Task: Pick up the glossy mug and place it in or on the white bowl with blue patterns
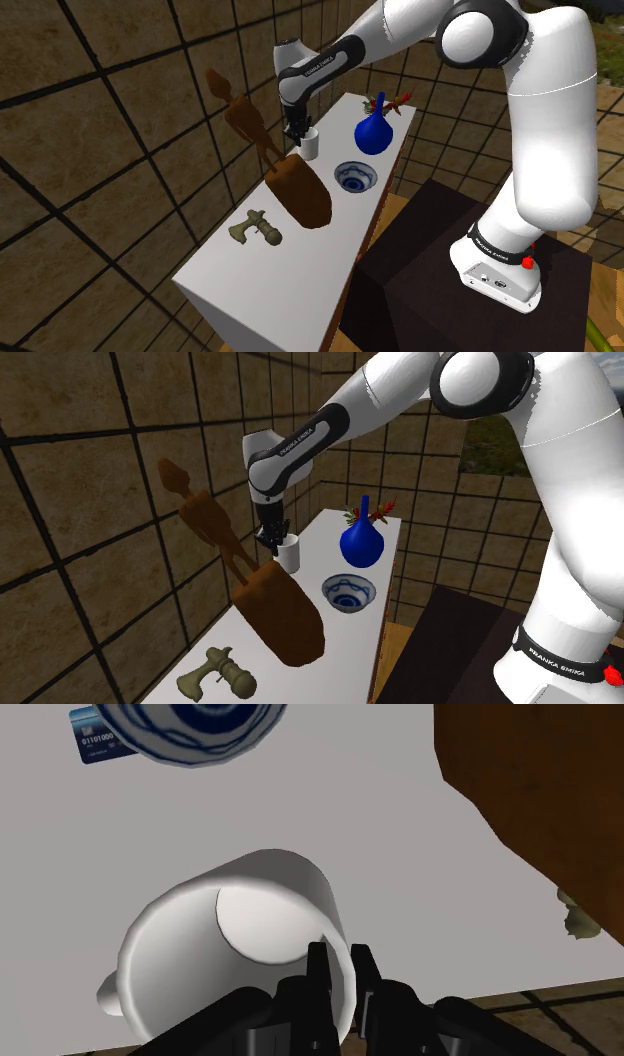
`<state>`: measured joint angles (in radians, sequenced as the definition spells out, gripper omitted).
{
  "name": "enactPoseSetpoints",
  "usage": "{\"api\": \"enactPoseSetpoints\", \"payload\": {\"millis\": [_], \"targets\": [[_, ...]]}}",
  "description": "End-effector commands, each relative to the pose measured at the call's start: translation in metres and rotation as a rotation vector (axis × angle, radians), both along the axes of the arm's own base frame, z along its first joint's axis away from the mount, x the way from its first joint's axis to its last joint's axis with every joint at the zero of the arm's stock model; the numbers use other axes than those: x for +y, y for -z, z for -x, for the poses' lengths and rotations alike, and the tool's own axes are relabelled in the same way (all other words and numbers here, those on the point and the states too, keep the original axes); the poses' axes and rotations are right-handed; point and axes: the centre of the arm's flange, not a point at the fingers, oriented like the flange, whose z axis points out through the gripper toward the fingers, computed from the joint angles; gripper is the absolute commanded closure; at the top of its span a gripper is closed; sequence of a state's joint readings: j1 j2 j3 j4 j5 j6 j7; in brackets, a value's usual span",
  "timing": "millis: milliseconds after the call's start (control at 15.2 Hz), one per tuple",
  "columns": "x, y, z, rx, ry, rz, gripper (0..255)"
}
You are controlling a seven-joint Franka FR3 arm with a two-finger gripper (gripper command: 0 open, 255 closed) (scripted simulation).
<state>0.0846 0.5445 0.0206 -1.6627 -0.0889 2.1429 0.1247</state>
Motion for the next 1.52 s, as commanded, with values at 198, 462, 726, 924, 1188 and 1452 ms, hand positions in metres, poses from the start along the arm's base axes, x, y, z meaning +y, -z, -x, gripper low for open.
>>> {"api": "enactPoseSetpoints", "payload": {"millis": [198,462,726,924,1188,1452], "targets": [[-0.013,-0.019,0.024,0.000,0.000,0.000,255],[-0.040,-0.028,0.068,0.000,0.000,0.000,255],[-0.067,-0.037,0.113,0.000,0.000,0.000,255],[-0.087,-0.044,0.146,0.000,0.000,0.000,255],[-0.108,-0.046,0.179,0.000,0.000,0.000,255],[-0.108,-0.025,0.179,0.000,0.000,0.000,255]]}}
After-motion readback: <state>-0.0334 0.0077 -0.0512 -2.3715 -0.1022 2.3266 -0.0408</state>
